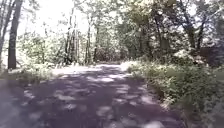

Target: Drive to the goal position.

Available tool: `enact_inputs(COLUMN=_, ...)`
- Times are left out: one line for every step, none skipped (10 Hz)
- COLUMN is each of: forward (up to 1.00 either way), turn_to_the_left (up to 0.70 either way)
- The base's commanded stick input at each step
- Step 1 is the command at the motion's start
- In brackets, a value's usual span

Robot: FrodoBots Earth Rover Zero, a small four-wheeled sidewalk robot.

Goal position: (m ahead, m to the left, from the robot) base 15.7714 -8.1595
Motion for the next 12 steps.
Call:
enact_inputs(forward=0.45, turn_to_the_left=0.0)
enact_inputs(forward=0.44, turn_to_the_left=0.0)
enact_inputs(forward=0.34, turn_to_the_left=0.0)
enact_inputs(forward=0.23, turn_to_the_left=0.0)
enact_inputs(forward=0.19, turn_to_the_left=0.0)
enact_inputs(forward=0.22, turn_to_the_left=0.0)
enact_inputs(forward=0.45, turn_to_the_left=0.0)
enact_inputs(forward=0.45, turn_to_the_left=0.0)
enact_inputs(forward=0.45, turn_to_the_left=0.0)
enact_inputs(forward=0.45, turn_to_the_left=0.0)
enact_inputs(forward=0.45, turn_to_the_left=0.0)
enact_inputs(forward=0.45, turn_to_the_left=0.0)
